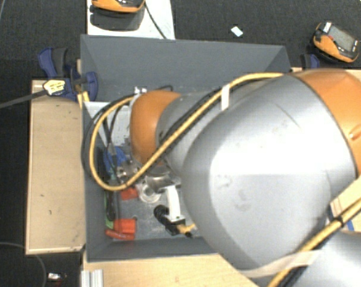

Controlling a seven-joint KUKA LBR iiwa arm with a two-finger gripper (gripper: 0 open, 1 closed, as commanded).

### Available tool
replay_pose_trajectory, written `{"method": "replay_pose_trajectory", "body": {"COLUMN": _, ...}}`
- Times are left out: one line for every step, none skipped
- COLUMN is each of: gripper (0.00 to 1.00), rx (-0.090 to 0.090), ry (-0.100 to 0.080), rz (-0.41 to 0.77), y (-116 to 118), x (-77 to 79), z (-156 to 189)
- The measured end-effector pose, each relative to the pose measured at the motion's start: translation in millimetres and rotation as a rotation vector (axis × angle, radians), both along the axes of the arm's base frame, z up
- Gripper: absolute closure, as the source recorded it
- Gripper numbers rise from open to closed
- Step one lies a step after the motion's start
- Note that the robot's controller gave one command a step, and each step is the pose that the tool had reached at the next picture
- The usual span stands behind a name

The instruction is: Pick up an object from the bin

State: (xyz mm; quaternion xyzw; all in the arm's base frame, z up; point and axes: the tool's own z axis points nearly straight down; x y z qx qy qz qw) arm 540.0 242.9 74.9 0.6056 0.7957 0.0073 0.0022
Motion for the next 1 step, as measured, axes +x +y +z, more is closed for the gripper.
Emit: {"method": "replay_pose_trajectory", "body": {"gripper": 1.0, "rx": 0.0, "ry": 0.0, "rz": 0.001, "y": 0.1, "x": 0.0, "z": 0.0}}
